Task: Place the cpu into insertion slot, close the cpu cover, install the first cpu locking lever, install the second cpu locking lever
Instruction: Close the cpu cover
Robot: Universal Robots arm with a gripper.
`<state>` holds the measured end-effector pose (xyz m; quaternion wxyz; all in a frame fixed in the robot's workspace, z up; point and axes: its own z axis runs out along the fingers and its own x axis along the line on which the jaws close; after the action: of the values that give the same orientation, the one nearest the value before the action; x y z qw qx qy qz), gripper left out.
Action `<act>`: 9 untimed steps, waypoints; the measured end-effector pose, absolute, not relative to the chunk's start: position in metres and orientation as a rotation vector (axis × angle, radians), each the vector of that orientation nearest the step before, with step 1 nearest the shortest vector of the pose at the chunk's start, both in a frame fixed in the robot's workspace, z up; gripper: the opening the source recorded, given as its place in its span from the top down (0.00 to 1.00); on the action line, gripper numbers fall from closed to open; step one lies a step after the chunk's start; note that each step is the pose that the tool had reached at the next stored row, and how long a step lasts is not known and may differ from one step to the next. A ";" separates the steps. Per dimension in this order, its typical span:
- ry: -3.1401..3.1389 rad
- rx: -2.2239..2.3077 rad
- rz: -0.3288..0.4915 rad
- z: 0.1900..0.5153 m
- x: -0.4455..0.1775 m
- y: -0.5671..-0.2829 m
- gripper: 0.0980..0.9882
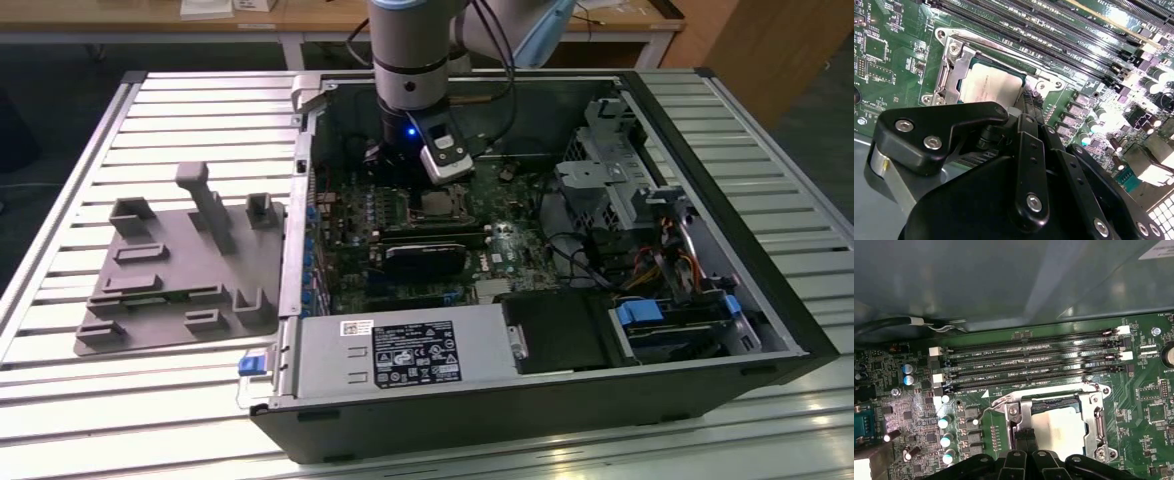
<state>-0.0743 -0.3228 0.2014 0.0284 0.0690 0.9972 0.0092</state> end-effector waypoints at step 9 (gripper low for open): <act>3.078 0.214 0.062 0.205 -0.074 -0.323 0.99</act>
<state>-0.0743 -0.3230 0.2054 0.0276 0.0692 0.9970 0.0200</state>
